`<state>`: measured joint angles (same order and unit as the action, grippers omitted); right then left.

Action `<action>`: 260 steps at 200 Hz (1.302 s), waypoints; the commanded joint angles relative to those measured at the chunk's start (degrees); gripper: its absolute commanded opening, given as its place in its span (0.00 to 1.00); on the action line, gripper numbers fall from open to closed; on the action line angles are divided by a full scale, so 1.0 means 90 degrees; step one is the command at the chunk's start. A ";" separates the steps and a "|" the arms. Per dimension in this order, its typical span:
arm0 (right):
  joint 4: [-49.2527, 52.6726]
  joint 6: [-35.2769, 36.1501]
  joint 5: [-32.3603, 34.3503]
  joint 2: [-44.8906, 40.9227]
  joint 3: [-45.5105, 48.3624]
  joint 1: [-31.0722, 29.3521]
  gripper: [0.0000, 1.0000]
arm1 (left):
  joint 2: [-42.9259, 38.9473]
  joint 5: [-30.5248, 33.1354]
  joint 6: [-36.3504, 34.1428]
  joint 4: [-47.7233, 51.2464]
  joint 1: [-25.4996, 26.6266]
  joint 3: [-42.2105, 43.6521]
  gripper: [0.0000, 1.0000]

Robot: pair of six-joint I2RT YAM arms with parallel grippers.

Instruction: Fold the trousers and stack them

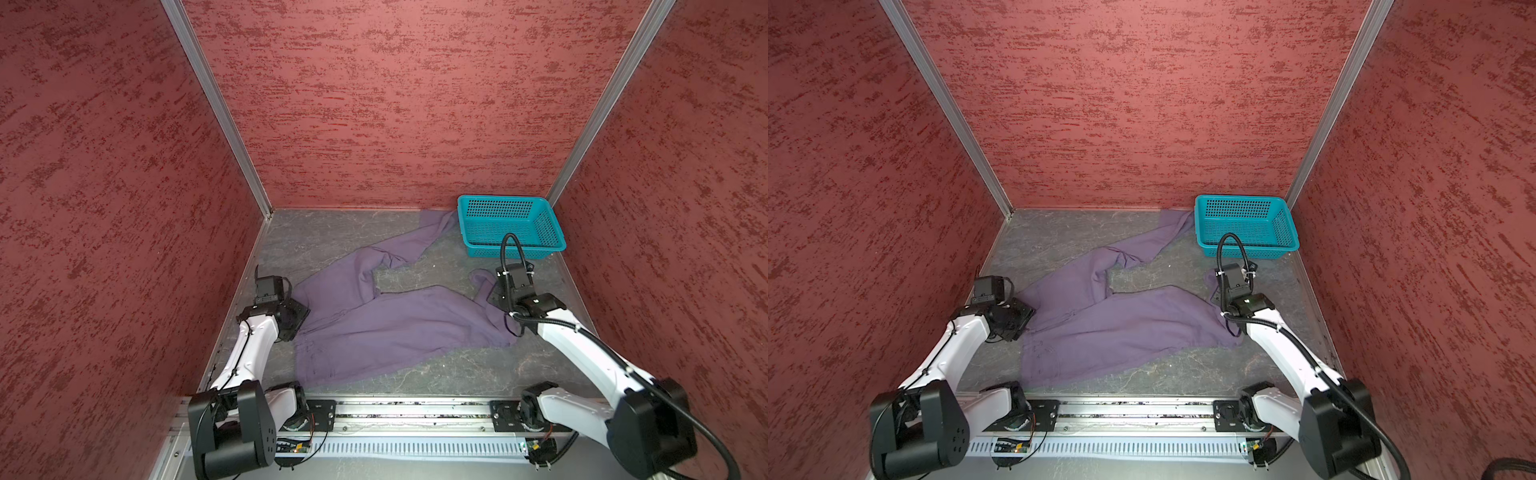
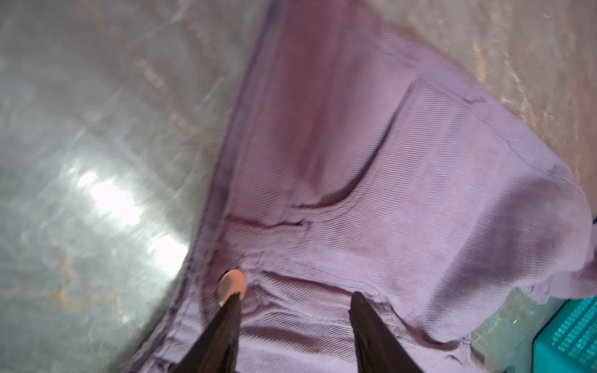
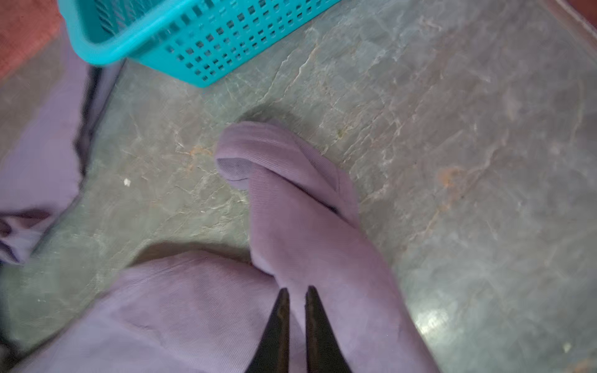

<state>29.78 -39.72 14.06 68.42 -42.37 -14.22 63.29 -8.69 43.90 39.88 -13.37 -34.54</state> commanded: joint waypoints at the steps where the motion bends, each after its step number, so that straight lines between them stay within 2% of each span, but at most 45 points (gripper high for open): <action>1: -0.0699 0.0626 -0.0932 0.0547 -0.0134 0.0482 0.43 | 0.0010 0.0141 -0.0041 0.0262 -0.0147 0.0174 0.67; 19: -0.0920 0.0612 -0.1145 0.0991 -0.0161 0.0688 0.63 | 0.0278 -0.0005 -0.0075 0.0171 -0.0277 0.0220 0.69; 38: -0.1285 0.0602 -0.1358 0.1289 -0.0072 0.0759 0.67 | 0.0596 -0.0139 -0.0102 -0.0075 -0.0362 0.0267 0.63; 47: -0.1412 0.0596 -0.1463 0.1416 -0.0016 0.0797 0.59 | 0.0742 -0.0193 -0.0095 -0.0220 -0.0395 0.0291 0.59; 54: -0.1502 0.0537 -0.1555 0.1489 0.0037 0.0843 0.44 | 0.0879 -0.0222 -0.0088 -0.0312 -0.0416 0.0311 0.55; 58: -0.1541 0.0500 -0.1617 0.1516 0.0068 0.0882 0.29 | 0.0952 -0.0239 -0.0083 -0.0366 -0.0436 0.0318 0.52; 63: -0.1597 0.0434 -0.1705 0.1528 0.0117 0.0940 0.17 | 0.1051 -0.0281 -0.0073 -0.0433 -0.0476 0.0323 0.47; 76: -0.1736 0.0307 -0.1862 0.1422 0.0279 0.1106 0.00 | 0.1274 -0.0368 -0.0074 -0.0608 -0.0598 0.0331 0.31; 102: -0.1638 0.0107 -0.1724 0.0743 0.0558 0.1536 0.00 | 0.1606 -0.0442 -0.0197 -0.0740 -0.0910 0.0199 0.00; 141: -0.0772 -0.0581 -0.0868 -0.1157 0.1116 0.2403 0.00 | 0.1669 -0.0496 -0.0508 -0.0598 -0.1629 -0.0280 0.00; 156: -0.0533 -0.0866 -0.0840 -0.1911 0.1366 0.2779 0.00 | 0.1615 -0.0463 -0.0604 -0.0503 -0.1914 -0.0447 0.00; 167: -0.0395 -0.1017 -0.0880 -0.2321 0.1514 0.2938 0.12 | 0.1583 -0.0441 -0.0681 -0.0430 -0.2072 -0.0560 0.00; 171: -0.0327 -0.1067 -0.0885 -0.2412 0.1540 0.2970 0.19 | 0.1577 -0.0429 -0.0700 -0.0391 -0.2129 -0.0599 0.00; 175: -0.0236 -0.1121 -0.0865 -0.2500 0.1555 0.2981 0.32 | 0.1565 -0.0413 -0.0715 -0.0356 -0.2173 -0.0639 0.00; 186: -0.0005 -0.1287 -0.0784 -0.2613 0.1555 0.3003 0.54 | 0.1501 -0.0372 -0.0732 -0.0277 -0.2257 -0.0700 0.00; 199: 0.0157 -0.1411 -0.0645 -0.2711 0.1524 0.3026 0.63 | 0.1394 -0.0345 -0.0727 -0.0282 -0.2263 -0.0667 0.00; 216: 0.0014 -0.1339 -0.0567 -0.2817 0.1464 0.3023 0.64 | 0.1283 -0.0405 -0.0693 -0.0293 -0.2220 -0.0576 0.01; 231: -0.0418 -0.0968 -0.0975 -0.2599 0.1335 0.3021 0.48 | 0.1225 -0.0453 -0.0697 -0.0237 -0.2187 -0.0544 0.02; 236: -0.0503 -0.0784 -0.1207 -0.2340 0.1184 0.3025 0.35 | 0.1208 -0.0476 -0.0698 -0.0223 -0.2166 -0.0546 0.02; 237: -0.0503 -0.0784 -0.1207 -0.2340 0.1184 0.3025 0.35 | 0.1199 -0.0483 -0.0698 -0.0223 -0.2162 -0.0546 0.02; 238: -0.0498 -0.0738 -0.1283 -0.2229 0.1122 0.3023 0.30 | 0.1195 -0.0486 -0.0698 -0.0217 -0.2165 -0.0546 0.02; 241: -0.0475 -0.0661 -0.1372 -0.2074 0.1028 0.3027 0.21 | 0.1193 -0.0505 -0.0697 -0.0216 -0.2158 -0.0551 0.03; 250: -0.0338 -0.0393 -0.1576 -0.1530 0.0701 0.3024 0.04 | 0.1165 -0.0535 -0.0698 -0.0207 -0.2098 -0.0565 0.03; 253: -0.0295 -0.0303 -0.1602 -0.1378 0.0611 0.3014 0.00 | 0.1156 -0.0545 -0.0690 -0.0202 -0.2074 -0.0573 0.03; 260: -0.0267 -0.0067 -0.1622 -0.1094 0.0472 0.3015 0.00 | 0.1129 -0.0566 -0.0679 -0.0209 -0.1995 -0.0585 0.03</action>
<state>28.47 -46.68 3.75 49.98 -32.34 12.71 74.81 -13.45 38.15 37.36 -32.71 -39.72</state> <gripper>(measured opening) 0.087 0.136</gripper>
